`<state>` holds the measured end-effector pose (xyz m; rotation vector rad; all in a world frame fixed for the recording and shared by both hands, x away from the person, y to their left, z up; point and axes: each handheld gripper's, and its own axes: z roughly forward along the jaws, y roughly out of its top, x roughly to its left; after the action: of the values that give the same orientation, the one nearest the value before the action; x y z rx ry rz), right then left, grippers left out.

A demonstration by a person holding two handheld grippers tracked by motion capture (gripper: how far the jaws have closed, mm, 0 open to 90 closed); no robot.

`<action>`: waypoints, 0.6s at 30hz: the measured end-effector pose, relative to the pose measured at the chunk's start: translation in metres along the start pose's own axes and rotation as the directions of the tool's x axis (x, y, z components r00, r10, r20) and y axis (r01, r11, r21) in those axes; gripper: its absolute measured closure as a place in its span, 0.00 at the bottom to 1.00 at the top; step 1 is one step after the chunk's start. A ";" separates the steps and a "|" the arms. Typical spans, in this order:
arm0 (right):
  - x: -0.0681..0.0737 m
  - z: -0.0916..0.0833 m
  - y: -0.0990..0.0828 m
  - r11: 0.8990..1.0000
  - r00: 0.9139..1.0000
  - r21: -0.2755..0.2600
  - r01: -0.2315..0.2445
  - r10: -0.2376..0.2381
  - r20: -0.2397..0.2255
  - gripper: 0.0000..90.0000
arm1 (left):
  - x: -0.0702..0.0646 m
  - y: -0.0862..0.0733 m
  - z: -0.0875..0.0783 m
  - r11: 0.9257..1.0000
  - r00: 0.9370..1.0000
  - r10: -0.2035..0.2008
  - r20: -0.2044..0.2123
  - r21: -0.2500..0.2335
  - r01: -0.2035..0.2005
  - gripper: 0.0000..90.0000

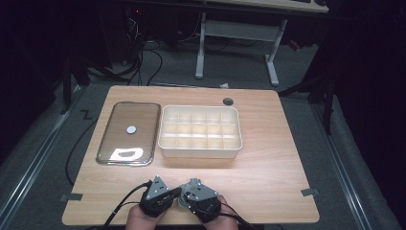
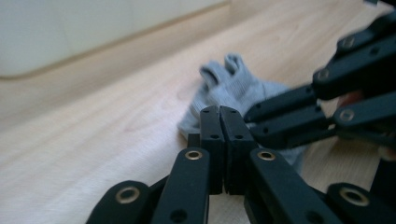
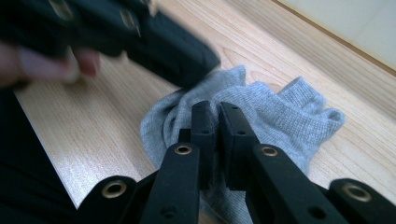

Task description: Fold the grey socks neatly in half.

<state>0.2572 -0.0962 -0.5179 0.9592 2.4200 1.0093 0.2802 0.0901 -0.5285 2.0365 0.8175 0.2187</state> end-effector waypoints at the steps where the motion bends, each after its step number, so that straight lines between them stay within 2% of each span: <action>1: 0.000 0.000 0.000 1.000 1.000 0.000 0.001 -0.001 0.000 0.95 | 0.000 -0.001 0.002 1.000 1.000 -0.001 0.001 0.010 0.001 1.00; 3: -0.002 -0.002 0.001 1.000 1.000 -0.007 0.005 -0.005 0.003 0.95 | 0.000 -0.002 0.003 1.000 1.000 -0.004 0.001 0.014 0.004 1.00; 7: -0.005 -0.010 0.005 0.999 1.000 -0.053 -0.010 0.011 0.011 0.95 | 0.001 -0.003 0.003 1.000 1.000 -0.013 -0.002 0.015 0.013 1.00; 10: -0.004 -0.016 0.008 0.996 1.000 -0.090 -0.006 0.007 0.015 0.95 | 0.000 -0.004 0.003 1.000 1.000 -0.004 -0.002 0.017 0.004 1.00; 14: -0.001 -0.010 0.006 0.998 1.000 -0.052 0.021 -0.020 0.002 0.95 | 0.001 -0.004 0.002 1.000 1.000 -0.011 -0.004 0.015 0.011 1.00; 18: -0.002 -0.006 0.000 1.000 1.000 -0.025 0.016 -0.017 -0.014 0.95 | 0.006 0.000 -0.009 0.999 0.999 -0.031 -0.025 -0.041 0.030 1.00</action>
<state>0.2550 -0.1004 -0.5135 0.9250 2.4176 1.0413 0.2812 0.1001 -0.5241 1.9859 0.8533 0.2426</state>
